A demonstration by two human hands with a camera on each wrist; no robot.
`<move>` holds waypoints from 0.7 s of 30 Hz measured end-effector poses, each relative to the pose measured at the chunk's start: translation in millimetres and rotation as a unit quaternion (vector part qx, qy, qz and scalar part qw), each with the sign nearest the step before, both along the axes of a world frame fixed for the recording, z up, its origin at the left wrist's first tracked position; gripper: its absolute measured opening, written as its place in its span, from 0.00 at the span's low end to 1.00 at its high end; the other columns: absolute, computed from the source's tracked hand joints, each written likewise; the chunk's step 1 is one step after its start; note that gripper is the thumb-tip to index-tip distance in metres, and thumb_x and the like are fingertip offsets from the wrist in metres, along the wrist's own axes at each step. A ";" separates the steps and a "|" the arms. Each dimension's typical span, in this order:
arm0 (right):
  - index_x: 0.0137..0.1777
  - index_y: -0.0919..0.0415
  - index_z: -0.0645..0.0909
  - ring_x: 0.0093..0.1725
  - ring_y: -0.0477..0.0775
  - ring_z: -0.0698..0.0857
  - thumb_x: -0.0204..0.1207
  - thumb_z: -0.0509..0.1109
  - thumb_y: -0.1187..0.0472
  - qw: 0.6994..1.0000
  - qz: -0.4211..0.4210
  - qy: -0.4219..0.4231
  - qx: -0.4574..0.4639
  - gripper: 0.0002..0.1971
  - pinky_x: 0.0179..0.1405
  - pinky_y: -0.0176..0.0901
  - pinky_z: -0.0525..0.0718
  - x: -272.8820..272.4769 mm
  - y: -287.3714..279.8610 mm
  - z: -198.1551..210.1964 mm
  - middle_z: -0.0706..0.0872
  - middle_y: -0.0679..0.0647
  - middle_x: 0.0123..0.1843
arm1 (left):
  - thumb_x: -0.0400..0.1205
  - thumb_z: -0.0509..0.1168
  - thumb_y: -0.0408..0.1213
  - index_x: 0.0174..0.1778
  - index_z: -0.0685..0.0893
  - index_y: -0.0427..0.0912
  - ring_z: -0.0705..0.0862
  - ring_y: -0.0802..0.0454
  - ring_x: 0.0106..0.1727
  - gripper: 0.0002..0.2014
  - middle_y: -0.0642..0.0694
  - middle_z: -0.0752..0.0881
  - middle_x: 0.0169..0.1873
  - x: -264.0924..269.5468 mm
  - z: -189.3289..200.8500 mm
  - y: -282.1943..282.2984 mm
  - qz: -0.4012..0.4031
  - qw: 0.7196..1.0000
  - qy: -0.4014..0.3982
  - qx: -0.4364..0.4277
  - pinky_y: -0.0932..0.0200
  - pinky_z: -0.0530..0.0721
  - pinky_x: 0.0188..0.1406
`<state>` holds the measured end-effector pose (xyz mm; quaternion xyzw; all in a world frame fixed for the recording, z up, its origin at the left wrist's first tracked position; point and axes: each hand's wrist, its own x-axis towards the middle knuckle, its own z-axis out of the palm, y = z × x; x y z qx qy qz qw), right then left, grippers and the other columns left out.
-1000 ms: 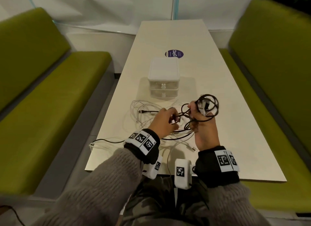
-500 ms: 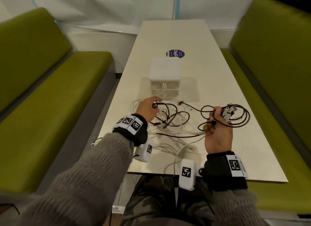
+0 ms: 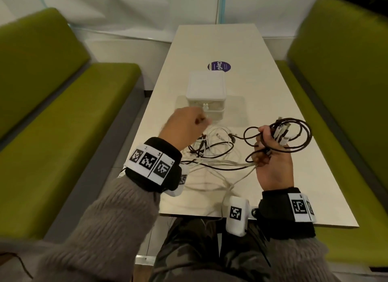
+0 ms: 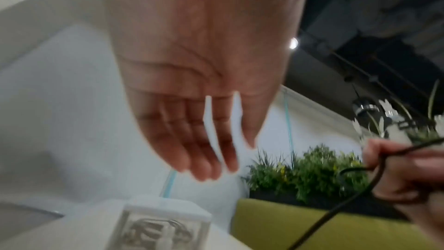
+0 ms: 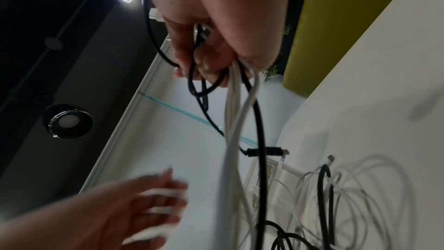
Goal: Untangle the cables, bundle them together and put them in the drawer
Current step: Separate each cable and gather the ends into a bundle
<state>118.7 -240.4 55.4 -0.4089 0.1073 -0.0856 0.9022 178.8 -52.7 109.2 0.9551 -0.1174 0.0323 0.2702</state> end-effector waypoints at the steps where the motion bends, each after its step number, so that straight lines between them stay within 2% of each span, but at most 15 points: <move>1: 0.34 0.52 0.86 0.22 0.39 0.64 0.80 0.65 0.59 1.000 0.012 -0.003 -0.009 0.13 0.17 0.29 0.56 -1.6 1.0 0.5 0.70 0.46 0.28 | 0.82 0.63 0.47 0.58 0.82 0.45 0.81 0.54 0.55 0.13 0.48 0.84 0.55 -7.2 3.2 -5.9 -0.065 0.995 0.016 -0.072 0.61 0.77 0.54; 3: 0.35 0.53 0.85 0.22 0.39 0.63 0.75 0.67 0.57 0.999 0.033 -0.017 -0.033 0.09 0.18 0.30 0.55 -4.5 4.4 2.2 0.70 0.45 0.26 | 0.81 0.64 0.49 0.74 0.70 0.48 0.72 0.58 0.70 0.25 0.51 0.75 0.71 -18.7 -0.5 -19.2 -0.182 0.977 0.068 -0.092 0.66 0.66 0.66; 4: 0.37 0.55 0.85 0.22 0.39 0.63 0.73 0.68 0.56 0.998 0.039 -0.024 -0.049 0.06 0.19 0.31 0.54 -6.1 5.8 3.0 0.70 0.44 0.26 | 0.81 0.64 0.48 0.77 0.66 0.49 0.69 0.58 0.73 0.28 0.51 0.72 0.73 -22.6 -5.7 -25.5 -0.216 0.970 0.089 -0.067 0.69 0.63 0.65; 5: 0.39 0.57 0.84 0.21 0.39 0.63 0.72 0.68 0.56 0.997 0.040 -0.026 -0.068 0.06 0.19 0.31 0.55 -7.0 6.7 2.6 0.70 0.44 0.25 | 0.81 0.64 0.47 0.77 0.66 0.50 0.71 0.57 0.71 0.28 0.51 0.75 0.71 -23.7 -13.6 -30.0 -0.236 0.965 0.103 -0.049 0.70 0.64 0.62; 6: 0.41 0.58 0.83 0.21 0.39 0.63 0.72 0.69 0.57 0.995 0.038 -0.024 -0.085 0.05 0.19 0.31 0.55 -7.8 7.2 1.4 0.71 0.44 0.25 | 0.82 0.64 0.46 0.75 0.68 0.50 0.76 0.57 0.66 0.25 0.51 0.81 0.63 -25.4 -20.0 -32.8 -0.236 0.964 0.112 -0.047 0.68 0.67 0.57; 8: 0.43 0.58 0.85 0.22 0.40 0.63 0.76 0.68 0.60 0.993 0.025 -0.016 -0.114 0.05 0.18 0.30 0.57 -9.4 6.7 -1.9 0.71 0.44 0.25 | 0.82 0.65 0.42 0.67 0.77 0.48 0.80 0.57 0.49 0.18 0.52 0.84 0.45 -27.8 -26.3 -32.5 -0.206 0.971 0.095 -0.075 0.64 0.72 0.47; 9: 0.45 0.58 0.85 0.23 0.40 0.63 0.78 0.68 0.62 0.992 0.017 -0.011 -0.128 0.05 0.18 0.30 0.58 -9.7 6.2 -4.1 0.71 0.44 0.25 | 0.81 0.65 0.41 0.62 0.81 0.46 0.80 0.58 0.43 0.14 0.53 0.84 0.40 -27.2 -28.3 -29.9 -0.186 0.975 0.078 -0.096 0.65 0.72 0.43; 11: 0.48 0.58 0.86 0.24 0.40 0.63 0.78 0.69 0.63 0.988 0.001 0.007 -0.155 0.05 0.19 0.29 0.59 -10.1 6.1 -7.0 0.76 0.41 0.27 | 0.82 0.65 0.41 0.52 0.87 0.44 0.80 0.56 0.39 0.09 0.51 0.85 0.39 -27.2 -25.7 -20.9 -0.160 0.977 0.038 -0.133 0.63 0.75 0.40; 12: 0.48 0.58 0.86 0.24 0.39 0.64 0.77 0.70 0.63 0.987 -0.005 0.015 -0.162 0.04 0.18 0.29 0.59 -10.2 6.1 -8.2 0.80 0.40 0.28 | 0.82 0.64 0.41 0.48 0.88 0.45 0.81 0.54 0.38 0.08 0.49 0.86 0.39 -28.3 -22.1 -12.8 -0.143 0.977 0.016 -0.156 0.58 0.76 0.39; 13: 0.48 0.57 0.85 0.24 0.39 0.65 0.75 0.72 0.62 0.986 -0.009 0.019 -0.164 0.03 0.18 0.28 0.59 -10.3 5.6 -10.2 0.84 0.40 0.31 | 0.83 0.63 0.41 0.44 0.87 0.47 0.81 0.52 0.35 0.08 0.49 0.87 0.36 -29.6 -17.8 -1.8 -0.121 0.975 -0.012 -0.187 0.53 0.77 0.37; 14: 0.47 0.57 0.85 0.23 0.39 0.65 0.73 0.73 0.61 0.986 -0.013 0.023 -0.165 0.04 0.18 0.28 0.59 -10.6 5.1 -11.7 0.87 0.40 0.35 | 0.83 0.62 0.40 0.41 0.86 0.50 0.79 0.53 0.31 0.09 0.53 0.86 0.33 -31.0 -12.3 11.2 -0.092 0.970 -0.043 -0.219 0.54 0.77 0.32; 16: 0.45 0.55 0.86 0.23 0.39 0.64 0.72 0.74 0.63 0.985 -0.020 0.030 -0.169 0.04 0.18 0.28 0.59 -11.0 2.3 -14.8 0.88 0.42 0.39 | 0.83 0.61 0.35 0.37 0.84 0.53 0.71 0.63 0.24 0.12 0.57 0.81 0.26 -33.8 -2.2 40.3 -0.014 0.957 -0.120 -0.266 0.63 0.71 0.25; 18: 0.43 0.54 0.86 0.22 0.40 0.63 0.74 0.71 0.70 0.985 -0.027 0.035 -0.167 0.09 0.17 0.29 0.58 -11.2 -0.3 -17.2 0.87 0.43 0.39 | 0.81 0.61 0.32 0.34 0.82 0.48 0.68 0.65 0.24 0.12 0.54 0.76 0.25 -35.0 0.3 78.6 0.095 0.932 -0.168 -0.308 0.67 0.66 0.25; 19: 0.44 0.55 0.86 0.22 0.40 0.62 0.75 0.69 0.72 0.987 -0.029 0.034 -0.156 0.11 0.17 0.29 0.58 -11.2 -1.9 -17.7 0.88 0.43 0.40 | 0.79 0.61 0.32 0.31 0.80 0.46 0.66 0.65 0.24 0.11 0.50 0.72 0.25 -38.7 0.2 97.4 0.155 0.914 -0.182 -0.328 0.66 0.64 0.26; 21: 0.47 0.58 0.86 0.23 0.41 0.63 0.76 0.64 0.74 0.992 -0.025 0.029 -0.123 0.13 0.15 0.28 0.58 -11.5 -4.8 -17.7 0.87 0.44 0.40 | 0.74 0.59 0.37 0.28 0.76 0.42 0.63 0.59 0.26 0.09 0.42 0.68 0.25 -44.3 -5.2 151.3 0.293 0.878 -0.199 -0.322 0.56 0.63 0.27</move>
